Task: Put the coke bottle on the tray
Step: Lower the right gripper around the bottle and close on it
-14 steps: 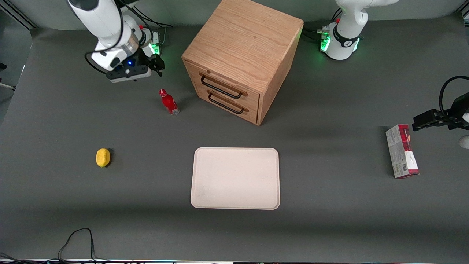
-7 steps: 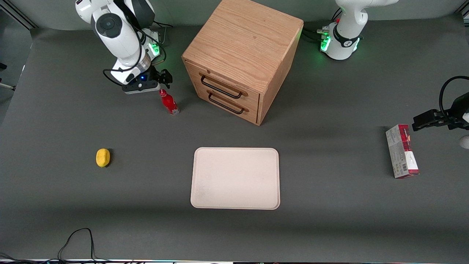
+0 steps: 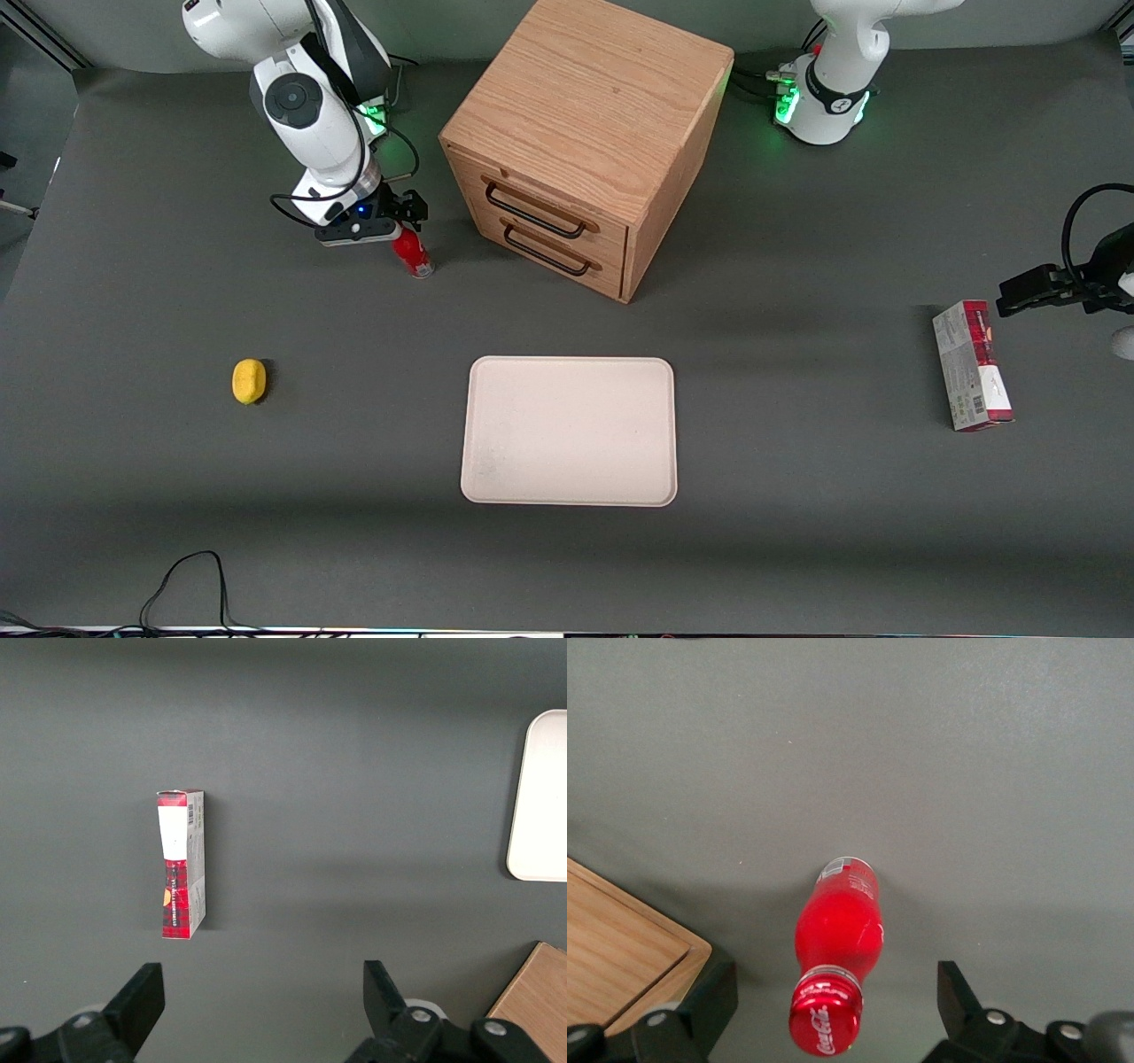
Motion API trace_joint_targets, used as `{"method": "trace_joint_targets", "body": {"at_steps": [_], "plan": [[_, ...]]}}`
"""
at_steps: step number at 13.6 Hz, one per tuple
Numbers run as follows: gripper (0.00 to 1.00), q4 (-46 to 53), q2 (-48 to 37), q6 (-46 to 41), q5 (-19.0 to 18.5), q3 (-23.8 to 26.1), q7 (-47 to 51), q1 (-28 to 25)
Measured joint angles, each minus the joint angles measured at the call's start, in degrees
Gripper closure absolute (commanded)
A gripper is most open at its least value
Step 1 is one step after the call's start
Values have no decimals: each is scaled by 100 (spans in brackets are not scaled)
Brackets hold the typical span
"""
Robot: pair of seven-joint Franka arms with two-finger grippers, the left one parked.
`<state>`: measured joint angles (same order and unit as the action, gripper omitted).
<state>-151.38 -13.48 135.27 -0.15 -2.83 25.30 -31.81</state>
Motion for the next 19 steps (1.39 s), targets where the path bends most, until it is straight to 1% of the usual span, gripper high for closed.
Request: {"method": "trace_joint_targets", "body": {"at_steps": [6, 7, 8, 9, 11, 13, 14, 15, 19], "plan": [[1, -2, 12, -3, 0, 0, 1, 0], [6, -3, 12, -4, 0, 0, 1, 0], [16, -5, 13, -8, 0, 0, 1, 0], [30, -7, 14, -16, 0, 0, 4, 0], [51, -9, 15, -35, 0, 0, 5, 0], [69, -9, 15, -39, 0, 0, 5, 0], [76, -10, 15, -45, 0, 0, 6, 0], [78, -11, 15, -51, 0, 0, 6, -4], [78, -5, 16, -59, -1, 4, 7, -24]]}}
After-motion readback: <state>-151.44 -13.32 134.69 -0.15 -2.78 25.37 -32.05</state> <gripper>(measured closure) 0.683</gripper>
